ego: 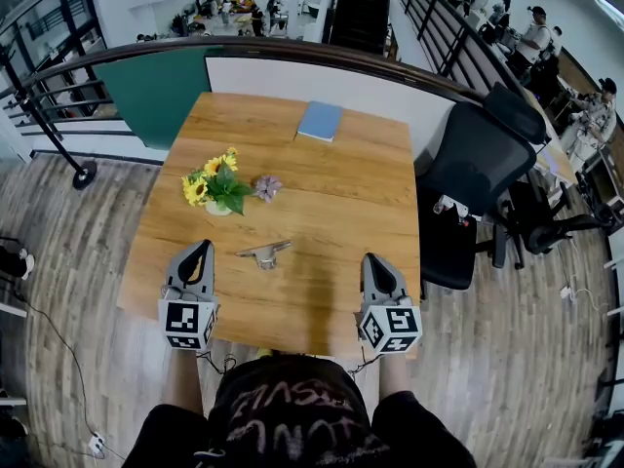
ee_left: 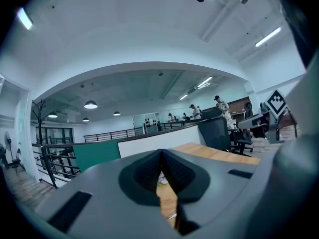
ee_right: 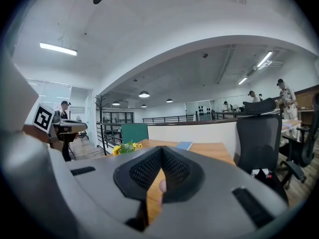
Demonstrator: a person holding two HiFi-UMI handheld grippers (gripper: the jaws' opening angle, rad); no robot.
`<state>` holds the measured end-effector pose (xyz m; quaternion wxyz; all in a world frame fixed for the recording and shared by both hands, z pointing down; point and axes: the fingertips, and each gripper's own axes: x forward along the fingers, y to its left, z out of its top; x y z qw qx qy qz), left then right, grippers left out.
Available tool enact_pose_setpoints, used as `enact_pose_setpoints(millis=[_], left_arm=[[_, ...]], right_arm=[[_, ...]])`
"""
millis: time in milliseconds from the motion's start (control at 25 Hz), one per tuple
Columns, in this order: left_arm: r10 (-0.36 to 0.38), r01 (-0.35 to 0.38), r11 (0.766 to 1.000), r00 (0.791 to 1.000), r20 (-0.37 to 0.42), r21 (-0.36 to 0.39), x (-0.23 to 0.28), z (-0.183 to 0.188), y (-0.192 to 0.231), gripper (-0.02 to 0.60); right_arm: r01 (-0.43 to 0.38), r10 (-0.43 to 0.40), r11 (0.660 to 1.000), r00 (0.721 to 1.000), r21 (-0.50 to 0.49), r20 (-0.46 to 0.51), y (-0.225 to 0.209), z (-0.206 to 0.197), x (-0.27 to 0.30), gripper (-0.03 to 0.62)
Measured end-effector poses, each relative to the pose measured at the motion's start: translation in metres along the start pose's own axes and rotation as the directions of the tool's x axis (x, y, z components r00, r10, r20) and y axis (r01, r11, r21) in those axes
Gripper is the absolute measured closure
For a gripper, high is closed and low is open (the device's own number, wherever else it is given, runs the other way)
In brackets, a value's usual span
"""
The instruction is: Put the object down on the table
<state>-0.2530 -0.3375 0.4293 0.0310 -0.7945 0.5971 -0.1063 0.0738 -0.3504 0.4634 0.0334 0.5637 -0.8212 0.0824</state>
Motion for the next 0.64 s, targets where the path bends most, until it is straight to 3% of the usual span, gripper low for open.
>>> enact_pose_setpoints(millis=[640], left_arm=[[-0.014,0.014,1.000,1.000,0.013,-0.005,0.0004,0.0067,0.0000,0.571]], right_arm=[[-0.013,0.013,1.000,1.000,-0.010,0.005,0.0010,0.0048,0.0019,0.591]])
